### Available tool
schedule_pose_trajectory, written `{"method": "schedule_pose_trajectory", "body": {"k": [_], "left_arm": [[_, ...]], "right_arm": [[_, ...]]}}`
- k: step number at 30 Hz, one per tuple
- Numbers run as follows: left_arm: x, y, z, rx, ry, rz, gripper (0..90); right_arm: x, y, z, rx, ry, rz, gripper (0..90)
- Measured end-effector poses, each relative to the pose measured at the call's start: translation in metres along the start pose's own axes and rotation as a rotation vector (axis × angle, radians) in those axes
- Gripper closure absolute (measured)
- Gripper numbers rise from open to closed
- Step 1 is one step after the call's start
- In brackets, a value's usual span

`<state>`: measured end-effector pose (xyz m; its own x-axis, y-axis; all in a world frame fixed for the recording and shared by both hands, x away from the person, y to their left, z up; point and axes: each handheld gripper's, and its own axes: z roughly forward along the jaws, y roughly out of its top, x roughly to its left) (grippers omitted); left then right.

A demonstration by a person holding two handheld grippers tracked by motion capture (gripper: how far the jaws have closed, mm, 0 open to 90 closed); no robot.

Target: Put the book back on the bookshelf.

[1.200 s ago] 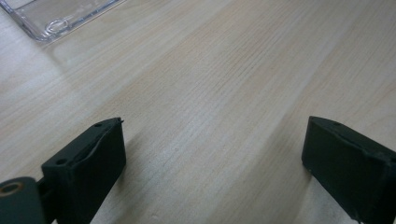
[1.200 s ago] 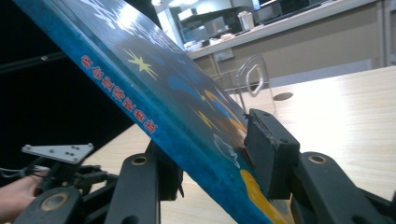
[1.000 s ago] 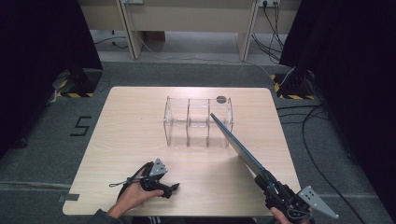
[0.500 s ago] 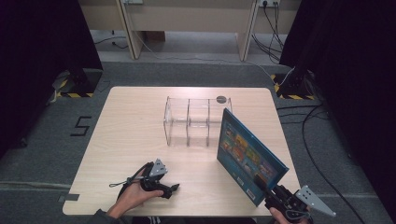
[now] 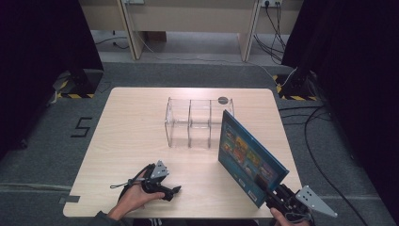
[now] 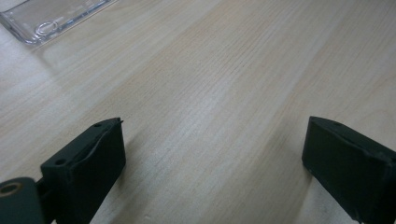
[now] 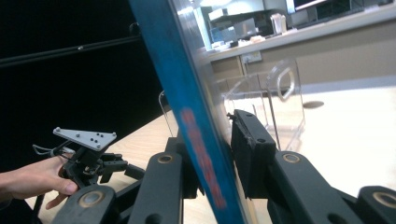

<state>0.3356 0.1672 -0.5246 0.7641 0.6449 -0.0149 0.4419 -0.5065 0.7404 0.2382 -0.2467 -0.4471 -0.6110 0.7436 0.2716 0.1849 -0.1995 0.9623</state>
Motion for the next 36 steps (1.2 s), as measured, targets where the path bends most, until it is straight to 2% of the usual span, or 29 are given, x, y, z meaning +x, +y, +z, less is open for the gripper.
{"method": "schedule_pose_trajectory", "body": {"k": [3,9,19,36], "left_arm": [[0.000,0.000,0.000,0.001,0.000,0.000,5.0],[0.000,0.000,0.000,0.000,0.000,-0.001,4.8],[0.000,0.000,0.000,0.001,0.000,0.000,4.8],[0.000,0.001,0.001,0.001,-0.005,0.003,4.7]], "right_arm": [[0.002,0.004,0.006,0.004,0.003,-0.056,73.3],[-0.001,0.011,0.010,-0.021,0.007,-0.075,73.9],[-0.004,0.022,0.019,-0.037,0.007,-0.147,76.6],[-0.015,0.028,0.028,-0.052,-0.009,-0.166,79.8]]}}
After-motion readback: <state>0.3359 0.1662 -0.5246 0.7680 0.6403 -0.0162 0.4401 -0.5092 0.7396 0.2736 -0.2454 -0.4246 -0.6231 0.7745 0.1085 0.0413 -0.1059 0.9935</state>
